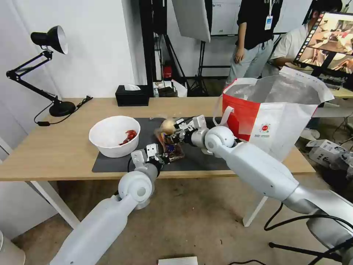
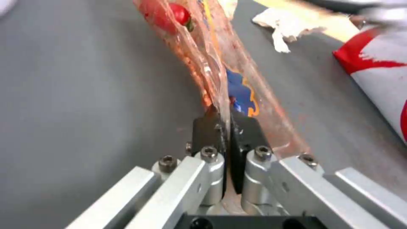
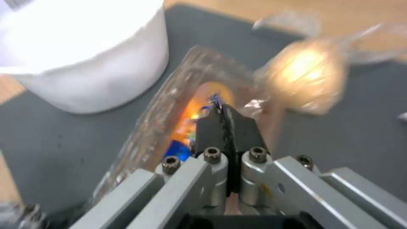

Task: Pick up the trash from the table and place it into the takeout bag.

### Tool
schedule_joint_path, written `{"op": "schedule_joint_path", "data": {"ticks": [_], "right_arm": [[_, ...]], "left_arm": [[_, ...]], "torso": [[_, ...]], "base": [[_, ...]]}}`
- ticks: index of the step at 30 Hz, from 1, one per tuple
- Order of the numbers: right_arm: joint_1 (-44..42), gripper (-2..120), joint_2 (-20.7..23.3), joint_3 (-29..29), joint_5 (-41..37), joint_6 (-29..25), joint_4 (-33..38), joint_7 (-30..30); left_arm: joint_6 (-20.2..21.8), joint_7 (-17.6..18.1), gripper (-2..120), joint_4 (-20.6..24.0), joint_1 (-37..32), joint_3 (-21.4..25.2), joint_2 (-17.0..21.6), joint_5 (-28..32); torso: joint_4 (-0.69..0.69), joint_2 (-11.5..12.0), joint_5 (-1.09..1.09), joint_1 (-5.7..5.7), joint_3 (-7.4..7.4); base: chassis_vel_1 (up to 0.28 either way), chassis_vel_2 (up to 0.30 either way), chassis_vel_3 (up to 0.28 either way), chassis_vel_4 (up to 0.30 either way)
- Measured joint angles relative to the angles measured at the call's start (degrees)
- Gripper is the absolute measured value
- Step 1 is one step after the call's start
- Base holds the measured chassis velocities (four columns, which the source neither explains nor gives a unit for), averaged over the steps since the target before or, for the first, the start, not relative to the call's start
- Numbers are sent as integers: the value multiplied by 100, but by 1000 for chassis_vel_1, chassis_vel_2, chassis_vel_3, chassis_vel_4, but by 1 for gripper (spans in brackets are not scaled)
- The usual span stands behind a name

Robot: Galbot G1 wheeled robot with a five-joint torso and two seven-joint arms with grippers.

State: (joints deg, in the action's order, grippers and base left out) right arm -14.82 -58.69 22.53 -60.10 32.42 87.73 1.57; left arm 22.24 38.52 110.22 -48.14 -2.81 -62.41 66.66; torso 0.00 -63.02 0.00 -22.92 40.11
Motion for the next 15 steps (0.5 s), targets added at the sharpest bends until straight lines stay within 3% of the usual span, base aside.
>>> {"op": "schedule_joint_path", "data": {"ticks": [9, 11, 15], "right_arm": [[-864, 3, 1042, -859, 93, -226, 1296, -73], [-1565, 17, 1481, -1389, 307, -576, 1922, -96], [-2522, 26, 1818, -2089, 650, -1034, 2494, -101]], "left_arm": [[-94, 102, 0, 609, -378, 436, 360, 330], [-153, 68, 0, 989, -613, 669, 507, 405], [-212, 55, 0, 1372, -797, 824, 634, 424]], "torso": [[-2, 0, 1, 0, -1], [0, -1, 0, 1, -1], [0, -1, 2, 1, -1]], "base": [[0, 0, 0, 0], [0, 0, 0, 0], [0, 0, 0, 0]]}}
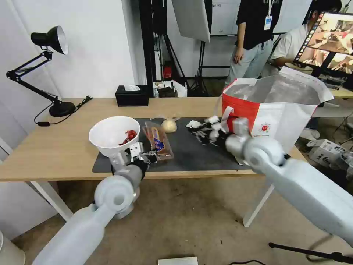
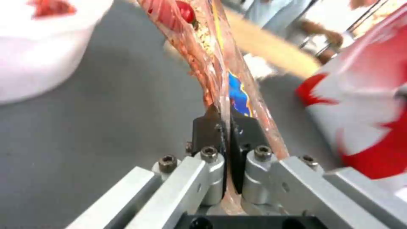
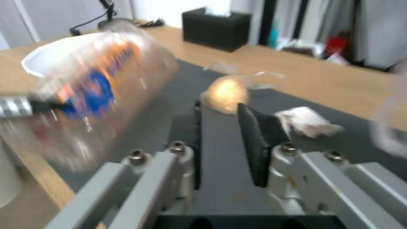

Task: Pick up the trash from the table and place it into the takeout bag.

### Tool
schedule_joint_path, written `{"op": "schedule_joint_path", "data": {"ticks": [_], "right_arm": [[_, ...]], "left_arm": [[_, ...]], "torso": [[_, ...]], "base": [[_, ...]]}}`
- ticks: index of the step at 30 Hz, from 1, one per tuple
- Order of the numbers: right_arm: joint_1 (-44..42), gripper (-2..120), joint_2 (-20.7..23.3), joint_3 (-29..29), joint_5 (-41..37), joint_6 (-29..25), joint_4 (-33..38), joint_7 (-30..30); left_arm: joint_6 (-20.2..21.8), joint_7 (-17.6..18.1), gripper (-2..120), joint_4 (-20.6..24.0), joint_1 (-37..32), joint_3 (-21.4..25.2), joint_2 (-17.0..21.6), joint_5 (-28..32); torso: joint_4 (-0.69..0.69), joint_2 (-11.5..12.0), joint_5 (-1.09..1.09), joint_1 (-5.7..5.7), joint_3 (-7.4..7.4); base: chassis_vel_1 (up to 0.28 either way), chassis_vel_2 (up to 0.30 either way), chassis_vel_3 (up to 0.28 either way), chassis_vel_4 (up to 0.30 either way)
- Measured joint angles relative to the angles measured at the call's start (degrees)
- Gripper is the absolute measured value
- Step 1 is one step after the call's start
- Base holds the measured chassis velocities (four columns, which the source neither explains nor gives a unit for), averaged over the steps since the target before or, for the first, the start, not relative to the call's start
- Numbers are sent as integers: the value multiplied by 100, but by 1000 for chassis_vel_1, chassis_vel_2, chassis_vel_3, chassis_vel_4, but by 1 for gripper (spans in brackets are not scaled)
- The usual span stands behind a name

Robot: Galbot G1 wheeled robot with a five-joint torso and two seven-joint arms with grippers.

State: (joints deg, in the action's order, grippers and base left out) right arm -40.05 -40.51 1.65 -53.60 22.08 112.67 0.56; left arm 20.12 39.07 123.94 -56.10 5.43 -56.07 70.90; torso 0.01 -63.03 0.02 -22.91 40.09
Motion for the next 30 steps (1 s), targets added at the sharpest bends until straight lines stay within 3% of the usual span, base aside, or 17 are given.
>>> {"op": "schedule_joint_path", "data": {"ticks": [2, 3, 5, 7, 8, 10, 12, 13, 16, 18, 20, 21, 23, 25, 27, 30], "right_arm": [[-1227, 38, 368, -892, 499, -626, 628, -3], [-1227, 38, 368, -892, 499, -626, 628, -3], [-2345, 48, 459, -1523, 1042, -1115, 1032, 4], [-2668, 53, 445, -1651, 1220, -1289, 1100, 14], [-3184, 58, 351, -1886, 1524, -1515, 1186, 86], [-3365, 62, 297, -1979, 1632, -1588, 1217, 118], [-4572, 75, -201, -2756, 2246, -2018, 1366, 383], [-4572, 75, -201, -2756, 2246, -2018, 1366, 383], [-5637, 88, -904, -3444, 2792, -2499, 1374, 751], [-5798, 92, -1066, -3551, 2867, -2589, 1374, 823], [-6165, 99, -1494, -3767, 3075, -2839, 1348, 983], [-6165, 99, -1494, -3767, 3075, -2839, 1348, 983], [-6312, 100, -1727, -3871, 3160, -2940, 1307, 1086], [-6318, 100, -1746, -3879, 3167, -2948, 1300, 1093], [-6270, 100, -1852, -3892, 3185, -2971, 1209, 1112], [-6220, 100, -1896, -3872, 3187, -2971, 1159, 1115]], "left_arm": [[-85, -6, 0, 530, -290, 184, 70, -3], [-85, -6, 0, 530, -290, 184, 70, -3], [-133, -1, 0, 873, -357, 207, 104, -12], [-135, 10, 0, 962, -351, 208, 122, -8], [-135, 61, 0, 1101, -279, 196, 178, 32], [-134, 81, 0, 1132, -237, 182, 191, 63], [-111, 327, 0, 1161, 397, -98, 226, 512], [-111, 327, 0, 1161, 397, -98, 226, 512], [-82, 575, 0, 836, 1514, -707, 66, 963], [-81, 637, 0, 708, 1798, -882, -14, 1062], [-91, 808, 0, 215, 2701, -1476, -394, 1240], [-91, 808, 0, 215, 2701, -1476, -394, 1240], [-113, 891, 0, -348, 3443, -1890, -848, 1260], [-113, 896, 0, -393, 3497, -1914, -891, 1261], [-146, 923, 0, -1064, 4205, -2206, -1449, 1184], [-221, 879, 0, -1372, 4488, -2392, -1697, 1002]], "torso": [[-2, 0, -1, 1, -1], [-2, 0, -1, 1, -1], [0, 0, -3, 1, -1], [-1, -1, -3, 1, 0], [-1, -1, -1, 1, 0], [1, -1, -1, 1, 0], [2, 0, -4, 1, 0], [2, 0, -4, 1, 0], [-2, 0, -2, 1, 0], [-3, -1, -1, 1, 0], [-1, 1, -3, 0, 1], [-1, 1, -3, 0, 1], [-2, 1, -1, -1, 2], [-3, 1, -1, -1, 1], [-4, 1, 0, -1, 1], [2, 1, 1, -2, 2]], "base": [[0, 0, 0, 0], [0, 0, 0, 0], [0, 0, 0, 0], [0, 0, 0, 0], [0, 0, 0, 0], [0, 0, 0, 0], [0, 0, 0, 0], [0, 0, 0, 0], [0, 0, 0, 0], [0, 0, 0, 0], [0, 0, 0, 0], [0, 0, 0, 0], [0, 0, 0, 0], [0, 0, 0, 0], [0, 0, 0, 0], [0, 0, 0, 0]]}}
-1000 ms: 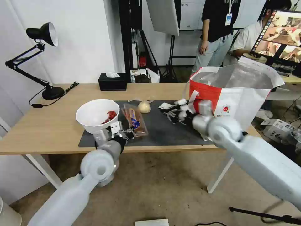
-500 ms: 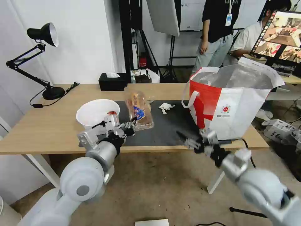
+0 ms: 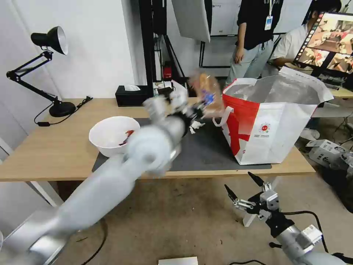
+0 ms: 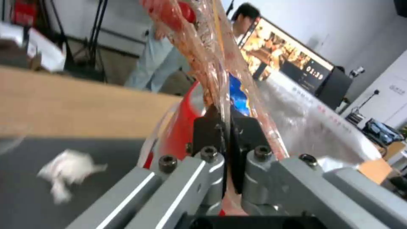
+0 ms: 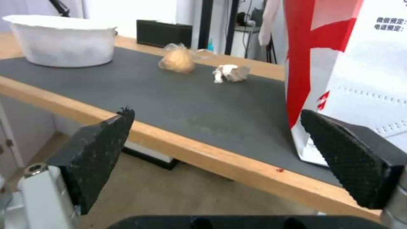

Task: Pick up the trash from the table and place it into the takeout bag.

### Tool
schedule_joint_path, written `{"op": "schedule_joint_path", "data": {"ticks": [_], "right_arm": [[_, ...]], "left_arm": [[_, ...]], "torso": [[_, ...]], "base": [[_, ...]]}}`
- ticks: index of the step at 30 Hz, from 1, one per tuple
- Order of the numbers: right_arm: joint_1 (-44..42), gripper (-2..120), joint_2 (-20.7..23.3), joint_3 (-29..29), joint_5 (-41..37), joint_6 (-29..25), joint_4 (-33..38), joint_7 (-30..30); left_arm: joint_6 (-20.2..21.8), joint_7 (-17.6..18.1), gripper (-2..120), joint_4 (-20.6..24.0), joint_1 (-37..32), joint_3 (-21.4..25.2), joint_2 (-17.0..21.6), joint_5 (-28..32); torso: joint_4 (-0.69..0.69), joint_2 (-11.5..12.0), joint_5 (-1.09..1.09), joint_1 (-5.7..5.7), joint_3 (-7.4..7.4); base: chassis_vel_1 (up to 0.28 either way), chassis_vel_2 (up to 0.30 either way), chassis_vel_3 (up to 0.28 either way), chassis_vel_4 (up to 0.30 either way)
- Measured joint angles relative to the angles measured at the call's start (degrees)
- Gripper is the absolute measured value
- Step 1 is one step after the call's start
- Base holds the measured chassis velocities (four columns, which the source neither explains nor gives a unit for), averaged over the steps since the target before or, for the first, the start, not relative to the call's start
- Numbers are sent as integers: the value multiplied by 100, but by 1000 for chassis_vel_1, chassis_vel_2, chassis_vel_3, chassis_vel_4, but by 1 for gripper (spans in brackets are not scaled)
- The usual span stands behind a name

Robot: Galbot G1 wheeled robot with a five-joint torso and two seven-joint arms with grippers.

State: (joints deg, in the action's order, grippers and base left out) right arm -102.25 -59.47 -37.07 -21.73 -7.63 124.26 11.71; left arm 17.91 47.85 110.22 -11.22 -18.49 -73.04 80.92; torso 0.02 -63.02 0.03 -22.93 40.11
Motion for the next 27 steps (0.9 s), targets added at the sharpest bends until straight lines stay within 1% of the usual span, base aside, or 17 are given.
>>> {"op": "schedule_joint_path", "data": {"ticks": [3, 5, 6, 9, 10, 13, 14, 16, 17, 18, 19, 21, 22, 24, 25, 26, 27], "right_arm": [[-31, 100, -91, 9, 31, -20, -14, 14], [-137, 100, -219, 12, 102, -71, 29, 75], [-137, 100, -219, 12, 102, -71, 29, 75], [-172, 100, -312, 56, 135, -100, 139, 104], [-172, 100, -312, 56, 135, -100, 139, 104], [-134, 100, -311, 81, 136, -100, 181, 105], [-134, 100, -311, 81, 136, -100, 181, 105], [-48, 100, -251, 123, 72, -78, 220, 104], [-8, 100, -217, 132, 16, -68, 229, 101], [-8, 100, -217, 132, 16, -68, 229, 101], [-2, 100, -198, 114, -69, -61, 248, 98], [-3, 100, -193, 62, -159, -58, 252, 96], [-3, 100, -193, 62, -159, -58, 252, 96], [5, 100, -191, 20, -236, -56, 246, 93], [19, 100, -190, -7, -285, -55, 221, 93], [19, 100, -190, -7, -285, -55, 221, 93], [30, 100, -190, -25, -325, -54, 202, 92]], "left_arm": [[-73, -72, 0, -293, 263, -181, -286, -174], [-168, -184, 0, -674, 626, -465, -597, -409], [-168, -184, 0, -674, 626, -465, -597, -409], [-201, -410, 0, -1322, 1095, -770, -1075, -767], [-201, -410, 0, -1322, 1095, -770, -1075, -767], [-200, -669, 0, -1828, 1276, -888, -1432, -1098], [-200, -669, 0, -1828, 1276, -888, -1432, -1098], [-195, -874, 0, -2304, 1403, -1091, -1644, -1591], [-195, -1007, 0, -2504, 1418, -1199, -1682, -1969], [-195, -1007, 0, -2504, 1418, -1199, -1682, -1969], [-191, -1286, 0, -2823, 1409, -1352, -1730, -2658], [-122, -1671, 0, -3139, 1385, -1511, -1739, -3389], [-122, -1671, 0, -3139, 1385, -1511, -1739, -3389], [87, -1953, 1, -3242, 1374, -1595, -1716, -3771], [241, -2049, 7, -3244, 1368, -1647, -1697, -3886], [241, -2049, 7, -3244, 1368, -1647, -1697, -3886], [299, -2083, 13, -3244, 1366, -1688, -1687, -3927]], "torso": [[0, 0, -2, 0, 0], [-2, 0, -1, 1, 0], [-2, 0, -1, 1, 0], [-4, 0, -1, 0, 0], [-4, 0, -1, 0, 0], [-3, 0, -1, 0, 0], [-3, 0, -1, 0, 0], [-5, 0, -1, 0, 0], [-1, 0, 0, 0, 0], [-1, 0, 0, 0, 0], [0, 0, -2, 0, 0], [0, 1, -2, 0, 0], [0, 1, -2, 0, 0], [-3, 0, -2, 0, 0], [-2, 0, -2, 0, 0], [-2, 0, -2, 0, 0], [-2, 0, -2, 0, 0]], "base": [[0, 0, 0, 0], [0, 0, 0, 0], [0, 0, 0, 0], [0, 0, 0, 0], [0, 0, 0, 0], [0, 0, 0, 0], [0, 0, 0, 0], [0, 0, 0, 0], [0, 0, 0, 0], [0, 0, 0, 0], [0, 0, 0, 0], [0, 0, 0, 0], [0, 0, 0, 0], [0, 0, 0, 0], [0, 0, 0, 0], [0, 0, 0, 0], [0, 0, 0, 0]]}}
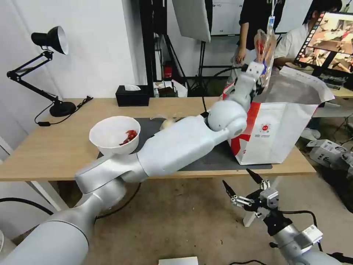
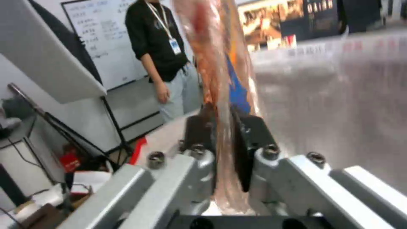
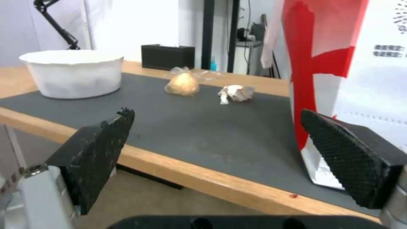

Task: Pick up the trash from the table and place it into the takeout bag.

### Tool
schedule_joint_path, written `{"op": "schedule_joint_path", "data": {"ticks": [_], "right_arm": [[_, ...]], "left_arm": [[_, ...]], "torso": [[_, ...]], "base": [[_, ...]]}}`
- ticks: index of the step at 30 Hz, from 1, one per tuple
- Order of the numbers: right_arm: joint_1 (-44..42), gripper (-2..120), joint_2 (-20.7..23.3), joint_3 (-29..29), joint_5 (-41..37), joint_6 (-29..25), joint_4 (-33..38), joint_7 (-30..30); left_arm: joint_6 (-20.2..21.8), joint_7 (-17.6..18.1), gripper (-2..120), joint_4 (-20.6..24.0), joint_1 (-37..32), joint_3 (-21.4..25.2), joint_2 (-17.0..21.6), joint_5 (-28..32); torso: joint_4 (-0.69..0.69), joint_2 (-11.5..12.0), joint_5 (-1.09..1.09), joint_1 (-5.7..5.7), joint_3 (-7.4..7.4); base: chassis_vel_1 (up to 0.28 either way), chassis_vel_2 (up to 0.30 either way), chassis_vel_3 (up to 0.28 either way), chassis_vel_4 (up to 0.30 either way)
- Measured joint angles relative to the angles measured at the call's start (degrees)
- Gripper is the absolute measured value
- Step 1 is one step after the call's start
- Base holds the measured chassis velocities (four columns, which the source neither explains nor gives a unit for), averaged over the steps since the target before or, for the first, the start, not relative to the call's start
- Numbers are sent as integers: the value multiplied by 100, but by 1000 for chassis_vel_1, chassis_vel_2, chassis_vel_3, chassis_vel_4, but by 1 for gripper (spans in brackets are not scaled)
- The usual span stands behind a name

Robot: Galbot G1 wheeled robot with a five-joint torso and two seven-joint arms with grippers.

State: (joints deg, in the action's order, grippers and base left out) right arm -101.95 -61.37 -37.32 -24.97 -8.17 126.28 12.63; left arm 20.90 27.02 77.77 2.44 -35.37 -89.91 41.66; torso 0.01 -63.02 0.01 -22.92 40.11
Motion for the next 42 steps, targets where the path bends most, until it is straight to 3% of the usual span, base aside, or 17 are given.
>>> {"op": "schedule_joint_path", "data": {"ticks": [9, 12, 14, 18, 23, 26, 28, 29, 31, 33, 34, 35, 36, 38, 39, 41, 42], "right_arm": [[84, 100, -8, -2, -93, 7, -98, -1], [132, 100, -23, 20, -106, 13, -97, -15], [188, 100, -32, 28, -132, 54, -62, -46], [257, 100, -66, 38, -145, 138, 4, -173], [456, 100, -61, 186, -128, 284, 119, -349], [806, 100, 10, 438, -120, 551, 232, -694], [902, 100, 34, 499, -120, 609, 238, -774], [1064, 100, 78, 596, -117, 710, 241, -907], [1087, 100, 84, 612, -108, 728, 256, -947], [968, 100, 54, 576, -53, 740, 397, -1033], [889, 100, 13, 543, -19, 733, 453, -1056], [889, 100, 13, 543, -19, 733, 453, -1056], [846, 100, -72, 527, 22, 724, 495, -1100], [937, 100, -108, 538, 70, 725, 475, -1190], [937, 100, -108, 538, 70, 725, 475, -1190], [742, 100, -267, 404, 126, 709, 542, -1236], [742, 100, -267, 404, 126, 709, 542, -1236]], "left_arm": [[126, 233, 42, 60, 63, 116, -30, 325], [45, 655, 53, 291, 53, 403, 16, 821], [-47, 1151, 64, 833, -55, 760, 311, 1530], [-187, 1562, 76, 1582, -416, 1214, 899, 1957], [-242, 1578, 92, 2552, -1193, 1736, 1753, 1664], [-296, 1168, 99, 3563, -2369, 2472, 2719, 1136], [-317, 1031, 99, 3807, -2747, 2726, 2967, 1036], [-351, 704, 100, 4449, -3744, 3456, 3472, 804], [-393, 613, 100, 4721, -4180, 3756, 3646, 659], [-673, 406, 100, 5623, -5848, 4834, 4080, 67], [-726, 273, 100, 5905, -6397, 5312, 4107, -136], [-726, 273, 100, 5905, -6397, 5312, 4107, -136], [-807, -44, 100, 6269, -7329, 6103, 4021, -493], [-1007, -536, 100, 6534, -8535, 6811, 3576, -1090], [-1007, -536, 100, 6534, -8535, 6811, 3576, -1090], [-1636, -1269, 100, 6646, -9805, 7320, 2715, -1962], [-1636, -1269, 100, 6646, -9805, 7320, 2715, -1962]], "torso": [[-1, 0, 0, 0, -1], [-3, 0, 0, 0, -1], [-3, -1, -1, 1, -1], [-2, -1, -3, 0, -1], [-1, -1, -4, 1, -1], [-2, -1, -6, 1, -1], [0, -1, -6, 0, -1], [4, 0, -7, 0, -1], [5, -1, -7, 0, -1], [4, -1, -7, 1, -1], [1, -1, -9, 1, -2], [1, -1, -9, 1, -2], [-3, -4, 3, 4, -4], [0, -3, -6, 4, -3], [0, -3, -6, 4, -3], [4, -2, -2, 1, -1], [4, -2, -2, 1, -1]], "base": [[0, 0, 0, 0], [0, 0, 0, 0], [0, 0, 0, 0], [0, 0, 0, 0], [0, 0, 0, 0], [0, 0, 0, 0], [0, 0, 0, 0], [0, 0, 0, 0], [0, 0, 0, 0], [0, 0, 0, 0], [0, 0, 0, 0], [0, 0, 0, 0], [0, 0, 0, 0], [0, 0, 0, 0], [0, 0, 0, 0], [0, 0, 0, 0], [0, 0, 0, 0]]}}
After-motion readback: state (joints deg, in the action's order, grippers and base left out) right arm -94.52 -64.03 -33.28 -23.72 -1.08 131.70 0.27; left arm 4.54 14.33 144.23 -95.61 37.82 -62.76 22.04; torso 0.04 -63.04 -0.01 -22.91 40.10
